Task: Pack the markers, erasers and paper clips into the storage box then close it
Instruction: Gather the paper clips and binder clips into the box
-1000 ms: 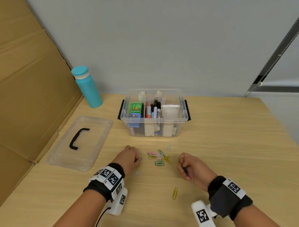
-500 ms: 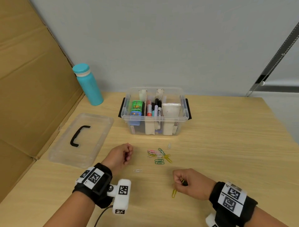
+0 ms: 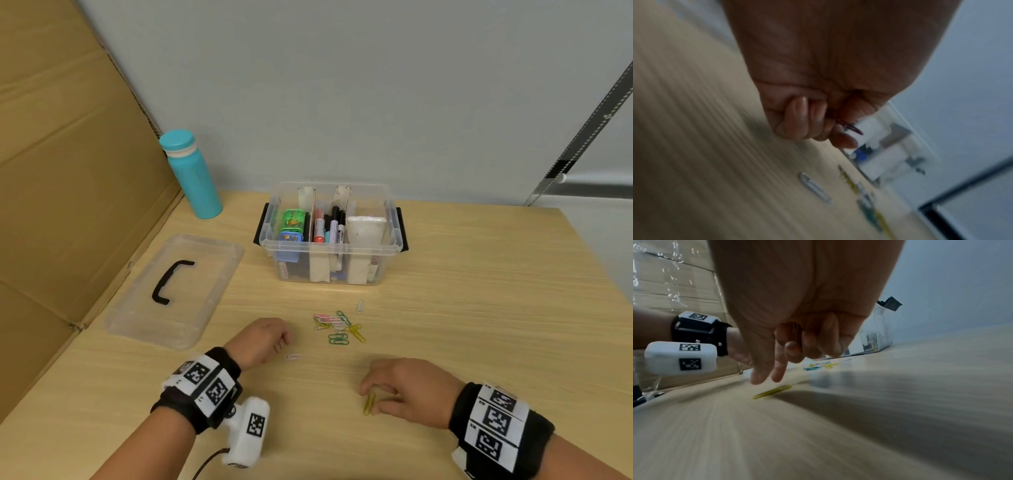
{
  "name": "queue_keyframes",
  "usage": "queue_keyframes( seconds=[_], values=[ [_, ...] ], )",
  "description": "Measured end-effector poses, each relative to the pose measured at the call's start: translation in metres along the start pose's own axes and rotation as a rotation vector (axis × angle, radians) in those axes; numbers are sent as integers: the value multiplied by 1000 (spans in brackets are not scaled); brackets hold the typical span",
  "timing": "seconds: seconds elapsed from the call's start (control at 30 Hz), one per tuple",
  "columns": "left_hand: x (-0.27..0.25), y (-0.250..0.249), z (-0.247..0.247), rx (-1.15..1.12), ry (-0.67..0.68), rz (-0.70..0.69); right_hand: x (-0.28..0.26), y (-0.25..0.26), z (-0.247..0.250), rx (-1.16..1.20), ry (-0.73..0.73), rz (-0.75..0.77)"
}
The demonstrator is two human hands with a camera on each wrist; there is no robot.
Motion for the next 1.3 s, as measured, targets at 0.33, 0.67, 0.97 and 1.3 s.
queue_keyframes(
  seconds=[0.33, 0.67, 0.97, 1.3],
  values=[
    [-3, 3, -11, 636, -25, -327, 11, -5, -11, -139, 24, -110],
    [-3, -5, -10, 725, -64, -408, 36, 1, 94, 322, -336, -240],
    [-8, -5, -15, 672, -100, -412, 123, -17, 174, -180, -350, -422],
    [-36, -95, -5, 601, -361, -640, 58, -23, 135, -144, -869, -299]
  ],
)
Point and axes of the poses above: each hand's wrist, its own x-axis towards the middle knuckle, its own z-axis out of the back of the hand, y = z × x, the point moved 5 cm from there along x, towards the middle knuckle, and after that the axes turned 7 degrees about -y, right-handed, at the moved point
